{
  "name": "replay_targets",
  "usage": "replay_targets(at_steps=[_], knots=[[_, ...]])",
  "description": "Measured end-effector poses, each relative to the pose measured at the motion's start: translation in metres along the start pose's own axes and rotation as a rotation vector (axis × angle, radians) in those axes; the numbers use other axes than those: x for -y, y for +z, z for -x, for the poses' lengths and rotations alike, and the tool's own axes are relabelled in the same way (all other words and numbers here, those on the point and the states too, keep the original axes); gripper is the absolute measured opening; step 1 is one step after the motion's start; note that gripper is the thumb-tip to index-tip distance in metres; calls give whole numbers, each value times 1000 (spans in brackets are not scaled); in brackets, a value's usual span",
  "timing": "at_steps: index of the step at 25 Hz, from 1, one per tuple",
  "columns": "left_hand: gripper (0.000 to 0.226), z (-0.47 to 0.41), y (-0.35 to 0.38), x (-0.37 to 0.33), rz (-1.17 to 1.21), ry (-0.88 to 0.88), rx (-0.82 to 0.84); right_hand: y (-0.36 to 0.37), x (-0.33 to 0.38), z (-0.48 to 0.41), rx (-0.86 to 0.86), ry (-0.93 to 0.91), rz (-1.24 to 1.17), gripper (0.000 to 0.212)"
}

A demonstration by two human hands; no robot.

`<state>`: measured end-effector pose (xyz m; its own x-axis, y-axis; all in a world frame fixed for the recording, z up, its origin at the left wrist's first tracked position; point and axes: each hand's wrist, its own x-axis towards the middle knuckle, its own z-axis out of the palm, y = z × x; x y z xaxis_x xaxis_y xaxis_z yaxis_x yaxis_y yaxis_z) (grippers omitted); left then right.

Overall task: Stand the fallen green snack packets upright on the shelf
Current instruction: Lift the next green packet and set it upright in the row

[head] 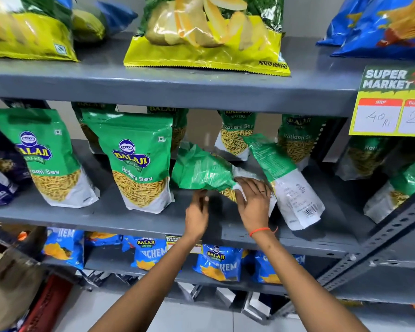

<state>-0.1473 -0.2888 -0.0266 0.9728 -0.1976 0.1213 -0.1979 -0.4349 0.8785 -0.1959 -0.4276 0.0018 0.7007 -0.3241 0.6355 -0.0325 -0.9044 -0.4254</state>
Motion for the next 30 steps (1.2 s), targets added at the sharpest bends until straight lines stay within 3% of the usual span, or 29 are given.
replay_targets(at_steps=[2,5,9,11,16,20,24,30], knots=[[27,-19,6,-9,129,-109,73,-4,-3,-5,-12,57,-175,26],[31,-48,7,-34,509,-333,135,-8,-4,-11,-4,142,-381,29],[33,-69,-5,-42,703,-278,284,-4,-13,-13,101,559,-755,41],[32,-74,-9,-40,683,-245,333,-1,-19,-17,141,612,-845,46],[20,-84,-15,-37,658,-162,180,11,-25,-34,279,588,-796,51],[18,-80,-13,-23,588,-99,19,27,-36,-24,153,593,-628,43],[5,-77,-11,-15,524,-65,9,24,-36,-25,-8,616,-517,16],[6,-82,-8,-9,450,-57,-44,6,-33,-40,64,603,-334,12]])
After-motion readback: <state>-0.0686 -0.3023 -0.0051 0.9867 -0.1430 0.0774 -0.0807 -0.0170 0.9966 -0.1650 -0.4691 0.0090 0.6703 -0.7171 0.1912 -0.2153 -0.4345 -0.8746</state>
